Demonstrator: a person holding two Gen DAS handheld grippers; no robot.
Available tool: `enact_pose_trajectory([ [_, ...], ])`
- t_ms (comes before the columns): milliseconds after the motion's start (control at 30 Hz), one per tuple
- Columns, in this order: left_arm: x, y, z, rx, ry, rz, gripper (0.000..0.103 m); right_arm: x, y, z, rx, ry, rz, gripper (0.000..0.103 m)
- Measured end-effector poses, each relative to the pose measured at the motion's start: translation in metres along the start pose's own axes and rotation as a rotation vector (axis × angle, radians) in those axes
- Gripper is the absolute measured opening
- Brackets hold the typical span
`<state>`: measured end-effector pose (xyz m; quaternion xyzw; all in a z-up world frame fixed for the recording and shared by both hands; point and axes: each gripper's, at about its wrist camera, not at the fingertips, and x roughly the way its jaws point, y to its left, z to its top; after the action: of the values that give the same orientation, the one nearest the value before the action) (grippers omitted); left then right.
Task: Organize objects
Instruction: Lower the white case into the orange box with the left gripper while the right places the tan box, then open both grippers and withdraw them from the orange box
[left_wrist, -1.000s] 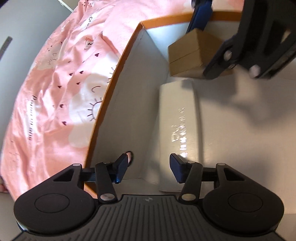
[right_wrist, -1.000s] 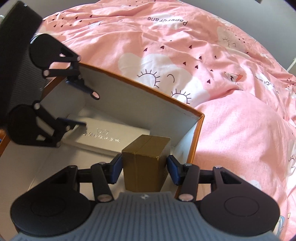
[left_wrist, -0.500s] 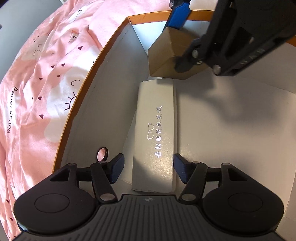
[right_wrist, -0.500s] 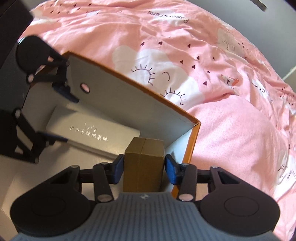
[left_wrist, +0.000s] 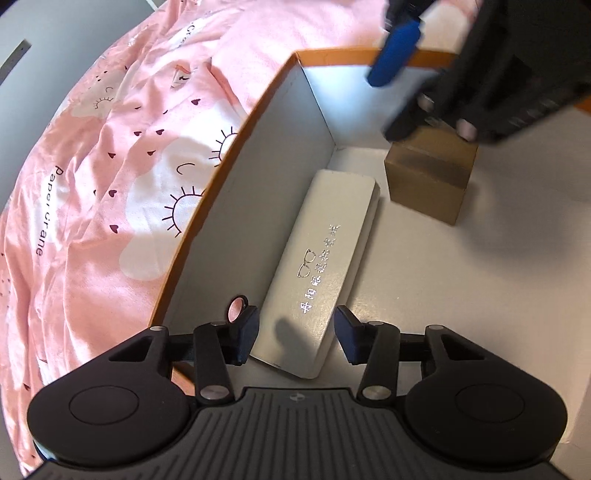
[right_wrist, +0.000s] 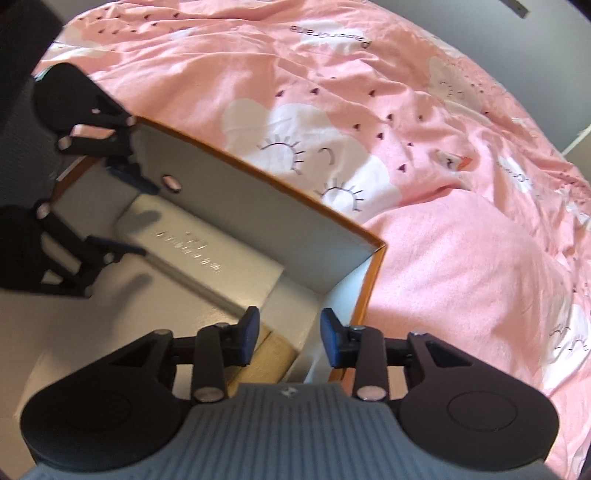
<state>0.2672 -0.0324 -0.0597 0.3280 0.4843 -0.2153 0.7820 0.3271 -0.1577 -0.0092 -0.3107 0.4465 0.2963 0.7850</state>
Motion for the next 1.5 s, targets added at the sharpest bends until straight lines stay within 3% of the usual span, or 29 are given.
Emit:
enact_pose_trajectory([
  [67,-0.006,0.003,-0.003,-0.026,-0.015,-0.017,0.056,-0.007,0.008,-0.005,-0.014,0.01,0.035,0.041],
  [167,-0.01,0.007,-0.001,-0.047,-0.047,-0.032,0.056,-0.012,0.024,-0.012,-0.07,-0.001,0.066,0.051],
  [367,-0.021,0.007,-0.001,-0.097,-0.085,-0.067,0.056,0.003,0.048,-0.021,-0.271,0.024,0.028,0.052],
  [467,-0.028,0.009,-0.004,-0.114,-0.102,-0.078,0.056,0.012,0.054,-0.028,-0.383,0.052,-0.031,0.047],
  [600,-0.033,0.013,-0.008,-0.141,-0.115,-0.09,0.056,0.021,0.049,-0.029,-0.407,0.093,-0.074,0.037],
  [767,-0.04,0.022,-0.013,-0.178,-0.134,-0.093,0.056,0.027,0.052,-0.032,-0.528,0.06,-0.124,0.035],
  [933,-0.053,0.031,-0.021,-0.21,-0.171,-0.108,0.056,0.036,0.054,-0.024,-0.585,0.03,-0.178,0.025],
  [1000,-0.058,0.033,-0.023,-0.213,-0.183,-0.107,0.056,0.039,0.054,-0.022,-0.586,0.016,-0.211,0.019],
  [1267,-0.08,0.037,-0.035,-0.25,-0.191,-0.095,0.056,0.025,0.048,-0.019,-0.436,-0.005,-0.221,0.016],
  [1500,-0.122,0.041,-0.062,-0.339,-0.146,-0.076,0.056,-0.039,0.066,-0.011,-0.124,-0.134,-0.059,0.017],
])
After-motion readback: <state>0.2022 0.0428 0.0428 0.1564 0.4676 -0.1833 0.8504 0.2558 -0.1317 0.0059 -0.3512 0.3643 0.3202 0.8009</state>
